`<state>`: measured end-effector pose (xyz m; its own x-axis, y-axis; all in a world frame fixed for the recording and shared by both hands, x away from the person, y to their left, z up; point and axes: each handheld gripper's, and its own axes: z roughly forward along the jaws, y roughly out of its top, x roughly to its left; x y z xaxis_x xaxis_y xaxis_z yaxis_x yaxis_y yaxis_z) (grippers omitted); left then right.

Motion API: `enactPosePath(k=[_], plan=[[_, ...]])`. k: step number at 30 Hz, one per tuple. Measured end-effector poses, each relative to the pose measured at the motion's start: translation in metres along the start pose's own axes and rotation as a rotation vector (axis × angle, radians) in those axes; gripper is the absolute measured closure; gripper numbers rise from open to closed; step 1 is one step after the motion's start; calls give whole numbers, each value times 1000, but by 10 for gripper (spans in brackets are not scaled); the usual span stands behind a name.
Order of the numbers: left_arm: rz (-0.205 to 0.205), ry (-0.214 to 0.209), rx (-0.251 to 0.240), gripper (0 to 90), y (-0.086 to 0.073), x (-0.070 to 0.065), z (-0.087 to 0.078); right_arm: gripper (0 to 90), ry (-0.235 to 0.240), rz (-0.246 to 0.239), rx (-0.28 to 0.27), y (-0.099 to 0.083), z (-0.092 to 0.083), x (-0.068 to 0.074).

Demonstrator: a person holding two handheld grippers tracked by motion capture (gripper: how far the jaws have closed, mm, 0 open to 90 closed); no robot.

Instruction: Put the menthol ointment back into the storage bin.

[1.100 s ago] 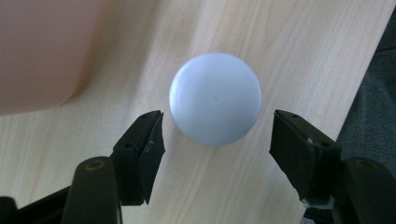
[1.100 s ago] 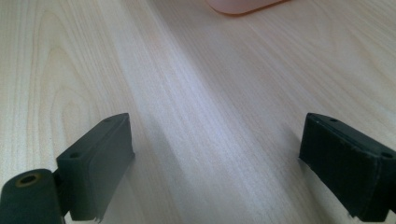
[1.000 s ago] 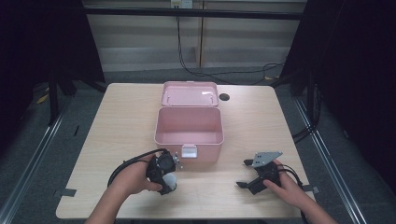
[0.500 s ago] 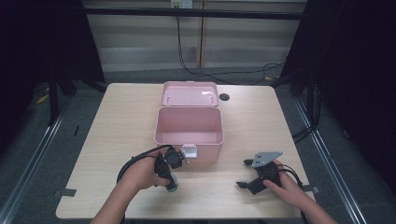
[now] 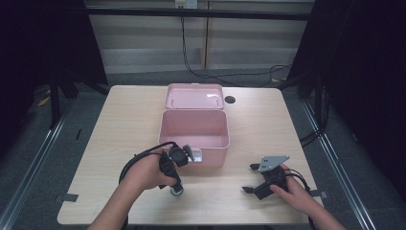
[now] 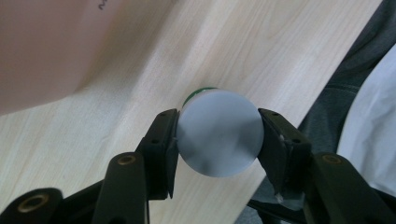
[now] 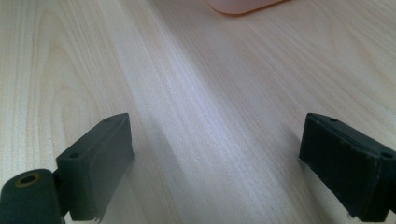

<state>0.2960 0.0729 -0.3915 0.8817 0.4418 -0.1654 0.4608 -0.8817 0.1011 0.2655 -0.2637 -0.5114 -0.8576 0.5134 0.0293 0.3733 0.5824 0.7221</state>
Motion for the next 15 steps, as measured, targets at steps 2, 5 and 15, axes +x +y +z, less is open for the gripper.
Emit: enactPosePath(k=[2, 5, 15], plan=[[-9, 2, -3, 504, 1, 1, -7, 89, 0, -1, 0, 0, 0, 0], [-21, -9, 0, 504, 2, 2, -17, 89, 0, -2, 0, 0, 0, 0], [-113, -15, -13, 504, 0, 8, -51, 89, 0, -1, 1, 0, 0, 0]])
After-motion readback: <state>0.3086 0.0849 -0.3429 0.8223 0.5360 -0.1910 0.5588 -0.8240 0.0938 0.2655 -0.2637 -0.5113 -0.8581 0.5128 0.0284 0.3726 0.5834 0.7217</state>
